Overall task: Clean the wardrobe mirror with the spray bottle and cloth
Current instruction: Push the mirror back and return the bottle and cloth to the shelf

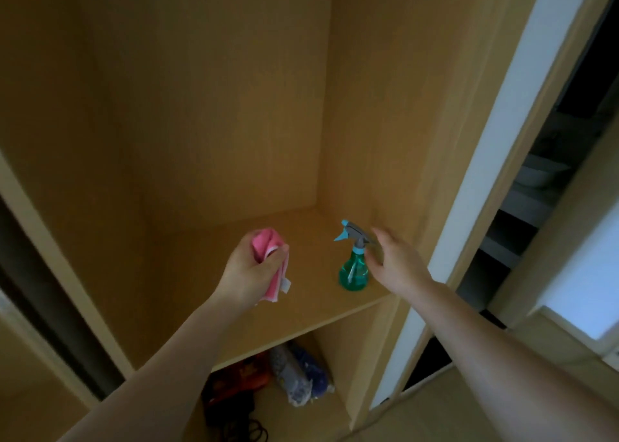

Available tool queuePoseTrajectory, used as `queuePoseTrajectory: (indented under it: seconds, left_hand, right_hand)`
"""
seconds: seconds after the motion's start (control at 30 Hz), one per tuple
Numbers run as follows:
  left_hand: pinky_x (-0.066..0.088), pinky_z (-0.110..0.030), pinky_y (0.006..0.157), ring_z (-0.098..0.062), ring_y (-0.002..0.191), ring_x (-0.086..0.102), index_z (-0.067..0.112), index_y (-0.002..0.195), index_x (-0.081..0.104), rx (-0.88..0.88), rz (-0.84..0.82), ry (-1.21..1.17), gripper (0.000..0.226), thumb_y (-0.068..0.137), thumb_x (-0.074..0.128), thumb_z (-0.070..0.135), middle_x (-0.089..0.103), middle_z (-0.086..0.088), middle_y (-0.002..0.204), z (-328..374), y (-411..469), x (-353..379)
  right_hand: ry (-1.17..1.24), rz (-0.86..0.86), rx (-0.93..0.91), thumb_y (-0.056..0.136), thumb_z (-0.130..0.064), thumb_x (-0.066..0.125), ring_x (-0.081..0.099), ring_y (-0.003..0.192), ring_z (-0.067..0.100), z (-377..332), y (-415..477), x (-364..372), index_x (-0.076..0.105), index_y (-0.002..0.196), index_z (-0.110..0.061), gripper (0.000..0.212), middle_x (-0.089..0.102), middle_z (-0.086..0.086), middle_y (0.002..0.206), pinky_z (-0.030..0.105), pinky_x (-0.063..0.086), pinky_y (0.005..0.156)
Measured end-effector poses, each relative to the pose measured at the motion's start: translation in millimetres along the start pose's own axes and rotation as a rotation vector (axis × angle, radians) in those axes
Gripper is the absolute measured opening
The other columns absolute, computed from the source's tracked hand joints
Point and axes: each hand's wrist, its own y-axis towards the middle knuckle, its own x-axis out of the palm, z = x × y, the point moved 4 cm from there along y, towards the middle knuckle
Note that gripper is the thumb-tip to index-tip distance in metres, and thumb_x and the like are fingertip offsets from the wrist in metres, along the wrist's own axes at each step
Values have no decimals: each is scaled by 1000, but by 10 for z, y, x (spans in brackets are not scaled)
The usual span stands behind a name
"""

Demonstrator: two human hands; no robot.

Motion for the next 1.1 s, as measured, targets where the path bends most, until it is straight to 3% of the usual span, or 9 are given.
queuePoseTrajectory:
  seconds: [0.07,0.23,0.33,0.43,0.53,0.6,0.83,0.97,1.1]
  left_hand:
    - [50,-15,50,-3,66,68,25,118,44,-29,-29,-19,31,92,61,31,60,5,94,-78,99,118]
    - [46,-10,48,-4,75,61,28,122,44,-46,4,-5,35,92,62,28,57,9,96,-136,338,291]
    - [46,-15,51,-8,76,62,30,119,44,-80,44,5,33,92,62,30,58,6,96,-185,438,379]
    - [46,-18,51,-12,74,63,27,116,47,-103,87,15,30,91,64,29,61,0,95,-213,521,487]
    - [45,-19,48,-14,73,63,26,118,48,-130,118,30,33,90,64,30,61,1,94,-241,583,586]
    - [44,-19,47,-15,71,62,26,118,48,-137,127,50,33,90,64,31,60,1,91,-251,601,641]
    - [46,-22,49,-17,72,64,28,118,46,-126,167,95,34,89,64,34,61,1,94,-123,564,668]
    - [46,-20,50,-14,76,65,33,115,45,-110,242,109,33,89,65,34,61,5,95,52,369,597]
    - [54,-25,62,-10,83,66,35,113,47,-93,329,124,36,86,69,29,63,8,96,174,38,466]
  right_hand:
    - [-11,-48,38,96,-31,51,64,97,28,101,126,110,36,144,-20,51,59,7,125,43,53,82]
    - [1,-137,89,96,-30,54,61,84,23,369,554,406,38,140,-18,49,60,6,119,35,52,72]
    - [43,-171,75,95,-32,54,62,92,26,510,826,539,38,140,-17,50,59,6,125,34,52,76]
    - [33,-216,78,94,-33,56,64,92,27,645,1024,639,40,138,-15,50,63,7,114,35,52,72]
    - [70,-267,83,93,-34,57,65,82,27,743,1155,721,57,111,-13,27,66,7,89,31,42,56]
    - [111,-307,91,94,-35,58,59,66,21,774,1191,761,61,94,-10,25,59,4,72,30,35,51]
    - [227,-319,54,91,-19,63,52,62,11,774,1204,830,56,81,-20,12,55,-4,70,22,34,50]
    - [310,-306,-45,90,-12,62,42,53,9,625,1168,729,51,66,-24,29,47,-5,61,21,26,47]
    - [447,-294,-247,84,-8,67,39,58,15,255,1096,500,62,74,-6,11,45,1,62,22,24,50]
